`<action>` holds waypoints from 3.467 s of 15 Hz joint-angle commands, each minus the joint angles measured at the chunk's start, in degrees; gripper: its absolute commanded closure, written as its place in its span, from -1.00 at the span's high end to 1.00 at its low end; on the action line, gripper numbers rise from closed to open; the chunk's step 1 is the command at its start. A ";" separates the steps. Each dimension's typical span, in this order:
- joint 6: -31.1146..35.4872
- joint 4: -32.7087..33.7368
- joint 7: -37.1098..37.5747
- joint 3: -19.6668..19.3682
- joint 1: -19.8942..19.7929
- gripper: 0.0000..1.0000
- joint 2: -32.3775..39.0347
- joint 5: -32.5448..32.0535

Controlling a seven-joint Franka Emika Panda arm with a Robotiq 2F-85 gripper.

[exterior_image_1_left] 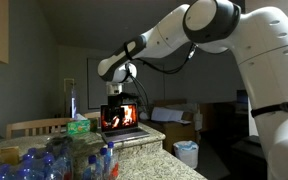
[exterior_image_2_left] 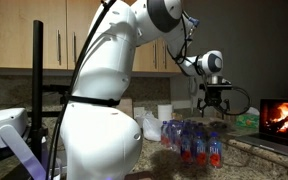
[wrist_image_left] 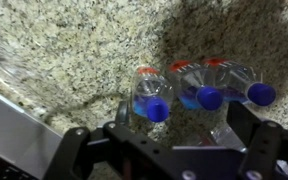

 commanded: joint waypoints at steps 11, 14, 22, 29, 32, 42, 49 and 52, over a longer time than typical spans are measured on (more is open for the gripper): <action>-12.36 14.96 -6.23 2.71 -0.37 1.00 18.39 1.77; -11.32 15.33 -3.40 2.10 -0.53 1.00 18.13 1.92; -9.76 16.08 2.28 0.10 -0.92 1.00 16.07 1.65; -10.22 17.76 1.86 0.45 -0.53 0.33 17.93 1.53; -10.01 18.16 2.51 0.35 -0.47 -0.06 18.66 1.62; -10.27 20.09 3.92 0.38 -0.41 -0.73 20.20 1.79; -5.44 14.28 7.13 -0.19 -1.22 -0.84 15.06 2.86; -3.47 11.91 9.15 -0.64 -1.38 -0.51 13.30 3.01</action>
